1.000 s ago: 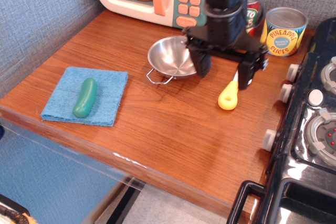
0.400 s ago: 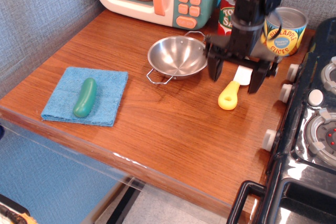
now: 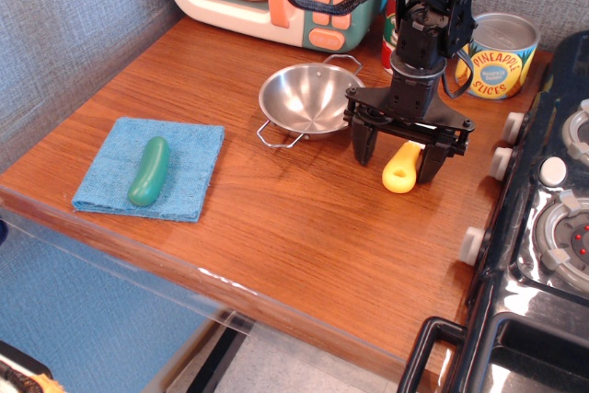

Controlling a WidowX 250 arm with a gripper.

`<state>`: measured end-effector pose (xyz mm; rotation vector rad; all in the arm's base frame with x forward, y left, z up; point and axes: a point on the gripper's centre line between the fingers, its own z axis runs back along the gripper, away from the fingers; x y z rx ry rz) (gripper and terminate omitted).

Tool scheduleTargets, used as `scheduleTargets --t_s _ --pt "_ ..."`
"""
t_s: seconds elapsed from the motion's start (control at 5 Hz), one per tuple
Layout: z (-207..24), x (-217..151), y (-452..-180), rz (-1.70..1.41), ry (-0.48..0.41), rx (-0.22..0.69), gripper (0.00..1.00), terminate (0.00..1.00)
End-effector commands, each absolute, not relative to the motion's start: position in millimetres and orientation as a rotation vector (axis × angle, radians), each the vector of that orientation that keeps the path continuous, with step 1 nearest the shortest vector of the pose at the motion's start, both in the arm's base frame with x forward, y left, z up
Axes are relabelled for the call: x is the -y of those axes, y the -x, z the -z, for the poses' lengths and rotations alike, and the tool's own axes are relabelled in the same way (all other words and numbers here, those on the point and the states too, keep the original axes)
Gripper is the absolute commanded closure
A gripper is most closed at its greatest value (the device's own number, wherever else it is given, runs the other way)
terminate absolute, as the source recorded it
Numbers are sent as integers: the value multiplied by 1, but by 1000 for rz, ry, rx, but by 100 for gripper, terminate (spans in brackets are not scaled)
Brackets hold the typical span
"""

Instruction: Put the knife to the left of the bowl.

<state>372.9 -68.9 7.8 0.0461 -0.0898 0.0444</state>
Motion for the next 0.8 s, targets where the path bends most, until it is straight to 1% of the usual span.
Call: scheduleTargets --t_s 0.0,0.2,0.4,0.6 --pt "-8 67 -356 -85 9 81 100 0" --pt "-20 71 -357 -25 43 109 100 0" --pt "-55 83 -363 111 149 172 100 0" --pt "-106 78 -359 298 202 354 100 0"
